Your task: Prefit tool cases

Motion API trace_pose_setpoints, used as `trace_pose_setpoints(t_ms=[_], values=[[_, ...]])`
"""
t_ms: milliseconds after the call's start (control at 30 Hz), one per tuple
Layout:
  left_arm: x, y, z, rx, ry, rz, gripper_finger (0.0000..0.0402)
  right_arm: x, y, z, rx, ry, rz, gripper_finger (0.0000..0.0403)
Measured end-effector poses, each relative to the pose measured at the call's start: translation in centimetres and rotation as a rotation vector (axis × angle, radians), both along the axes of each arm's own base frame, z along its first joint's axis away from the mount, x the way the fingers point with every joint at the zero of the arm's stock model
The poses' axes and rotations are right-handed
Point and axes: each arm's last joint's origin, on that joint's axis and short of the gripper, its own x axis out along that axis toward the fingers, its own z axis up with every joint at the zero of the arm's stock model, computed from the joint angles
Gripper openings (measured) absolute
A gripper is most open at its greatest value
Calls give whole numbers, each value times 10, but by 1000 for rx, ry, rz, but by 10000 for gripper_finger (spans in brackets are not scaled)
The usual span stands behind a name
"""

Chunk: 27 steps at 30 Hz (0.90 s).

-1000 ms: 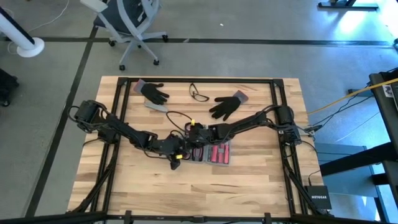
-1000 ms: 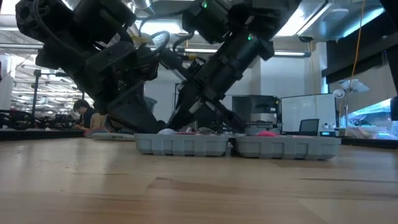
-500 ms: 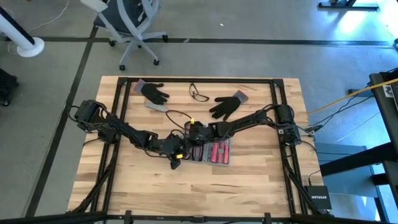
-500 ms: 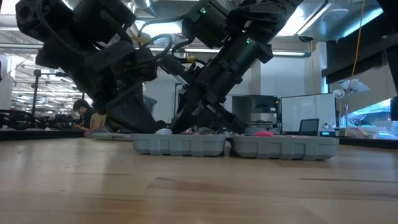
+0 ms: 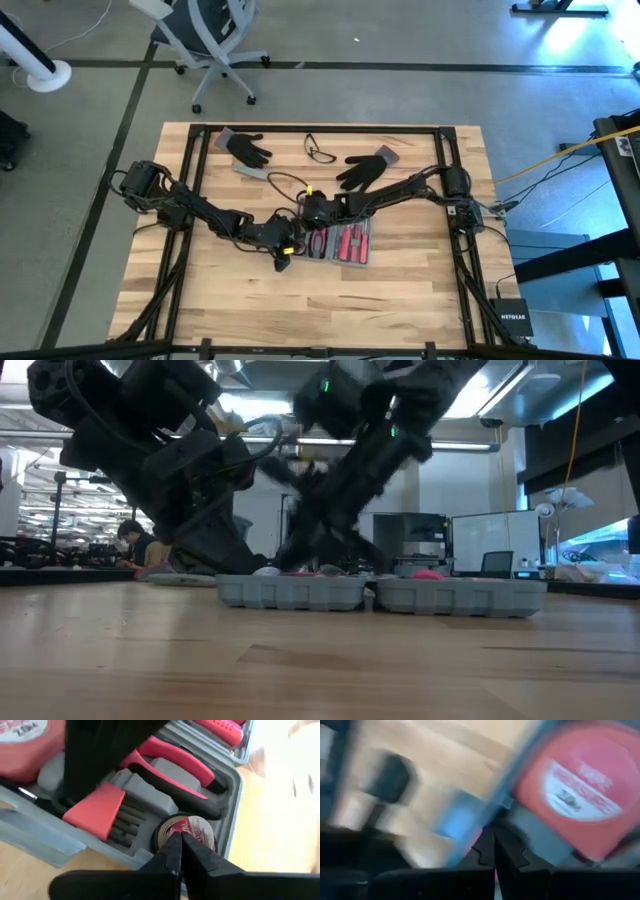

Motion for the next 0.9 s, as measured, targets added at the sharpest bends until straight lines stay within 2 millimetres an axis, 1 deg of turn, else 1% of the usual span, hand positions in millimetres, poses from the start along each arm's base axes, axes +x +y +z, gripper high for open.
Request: trace_pose_setpoints(t_ms=[133, 267, 333, 400, 533, 600, 667, 733, 800, 900], values=[[-1, -1, 0, -10, 7, 4, 0, 3, 5, -30, 9, 57, 17, 0], [-1, -1, -1, -19, 8, 8, 0, 3, 2, -33, 19, 79, 43, 0], [0, 1, 1, -20, -2, 11, 0, 1, -2, -23, -1, 68, 73, 0], [1, 3, 1, -21, -5, 21, 0, -1, -10, -10, -30, 48, 70, 0], [0, 8, 6, -16, -8, 34, 0, -5, -25, 6, -54, 30, 58, 0], [-1, 10, 9, 9, -11, 11, 0, -5, -27, 17, -56, -7, 56, 0], [-3, 12, 15, 39, -13, -15, 0, -4, -25, 23, -39, -38, 77, 0], [-6, 14, 23, 61, -11, -37, 0, -3, -17, 24, -10, -44, 112, 0], [-12, 16, 35, 95, -12, -67, 0, -4, -11, 23, 0, -41, 132, 0], [-22, 21, 55, 147, -27, -104, 0, -4, -6, 31, -4, -64, 146, 0]])
